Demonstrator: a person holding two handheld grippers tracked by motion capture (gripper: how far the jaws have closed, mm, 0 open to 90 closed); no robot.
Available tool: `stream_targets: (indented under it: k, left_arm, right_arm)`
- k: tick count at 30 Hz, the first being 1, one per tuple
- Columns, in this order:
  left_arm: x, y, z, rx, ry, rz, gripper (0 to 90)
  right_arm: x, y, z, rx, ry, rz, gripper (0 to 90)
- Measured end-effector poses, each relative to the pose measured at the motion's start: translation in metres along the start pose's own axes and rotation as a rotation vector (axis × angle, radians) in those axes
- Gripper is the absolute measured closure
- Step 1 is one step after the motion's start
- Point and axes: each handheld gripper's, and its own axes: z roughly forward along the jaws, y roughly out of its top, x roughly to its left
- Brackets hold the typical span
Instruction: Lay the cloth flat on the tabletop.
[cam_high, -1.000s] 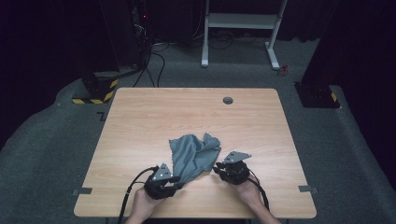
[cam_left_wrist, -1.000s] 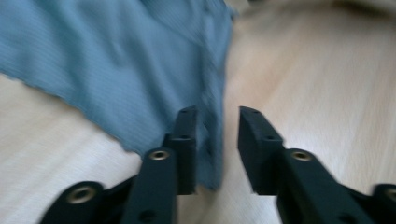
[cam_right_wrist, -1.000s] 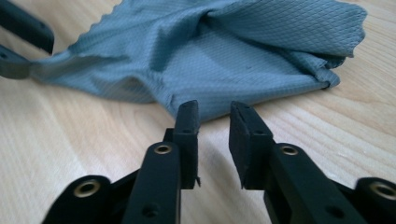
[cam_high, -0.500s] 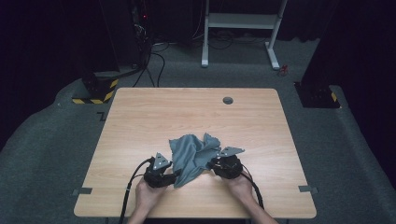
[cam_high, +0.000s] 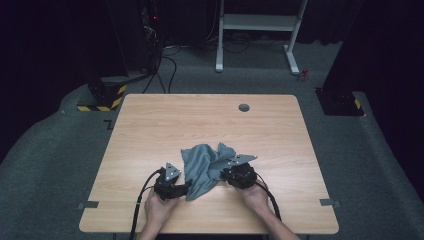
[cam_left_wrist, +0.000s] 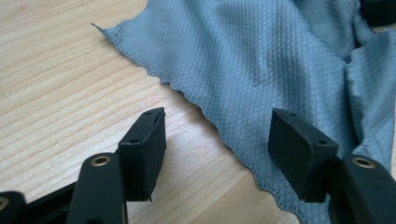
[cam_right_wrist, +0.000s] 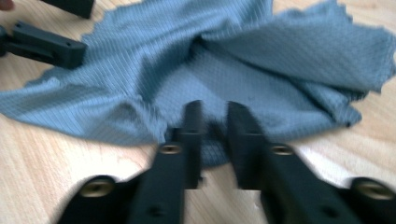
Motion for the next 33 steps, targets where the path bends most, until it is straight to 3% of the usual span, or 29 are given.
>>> stream_targets:
  k: [4, 8, 16, 17, 19, 22, 24, 27, 28, 31, 32, 33]
  left_arm:
    - [0.000, 0.000, 0.000, 0.000, -0.001, -0.001, 36.8]
    - [0.000, 0.000, 0.000, -0.001, 0.001, 0.000, 36.6]
    - [0.000, 0.000, 0.000, -0.001, 0.000, 0.002, 36.2]
    - [0.000, 0.000, 0.000, 0.000, 0.000, 0.002, 36.2]
    - [0.000, 0.000, 0.000, 0.000, 0.000, 0.002, 36.2]
    - [0.000, 0.000, 0.000, -0.001, 0.000, 0.003, 36.1]
    - [0.000, 0.000, 0.000, -0.001, 0.000, 0.003, 36.0]
    - [0.000, 0.000, 0.000, -0.001, 0.001, 0.003, 35.9]
    - [0.000, 0.000, 0.000, 0.000, 0.000, 0.002, 35.9]
    - [0.000, 0.000, 0.000, 0.000, 0.000, 0.002, 35.9]
    - [0.000, 0.000, 0.000, 0.000, 0.000, 0.001, 35.9]
    - [0.000, 0.000, 0.000, 0.000, 0.000, 0.001, 35.9]
  right_arm:
    - [0.001, -0.005, 0.003, 0.022, -0.014, -0.002, 71.3]
    - [0.005, -0.002, 0.004, 0.045, -0.068, -0.089, 90.0]
    - [0.005, 0.000, 0.002, 0.040, -0.061, -0.097, 86.8]
    - [0.005, 0.000, 0.000, 0.024, -0.056, -0.086, 75.4]
    - [0.006, 0.001, 0.001, 0.035, -0.043, -0.078, 71.9]
    - [0.007, 0.000, 0.007, 0.046, -0.045, -0.101, 75.3]
    - [0.008, 0.002, 0.008, 0.053, -0.070, -0.117, 87.7]
    - [0.007, 0.004, 0.008, 0.066, -0.072, -0.132, 88.9]
    - [0.010, 0.006, 0.009, 0.081, -0.084, -0.158, 89.4]
    - [0.009, 0.009, 0.009, 0.090, -0.074, -0.160, 89.4]
    - [0.006, 0.014, 0.007, 0.075, -0.053, -0.130, 89.4]
    - [0.006, 0.014, 0.007, 0.075, -0.053, -0.130, 89.4]
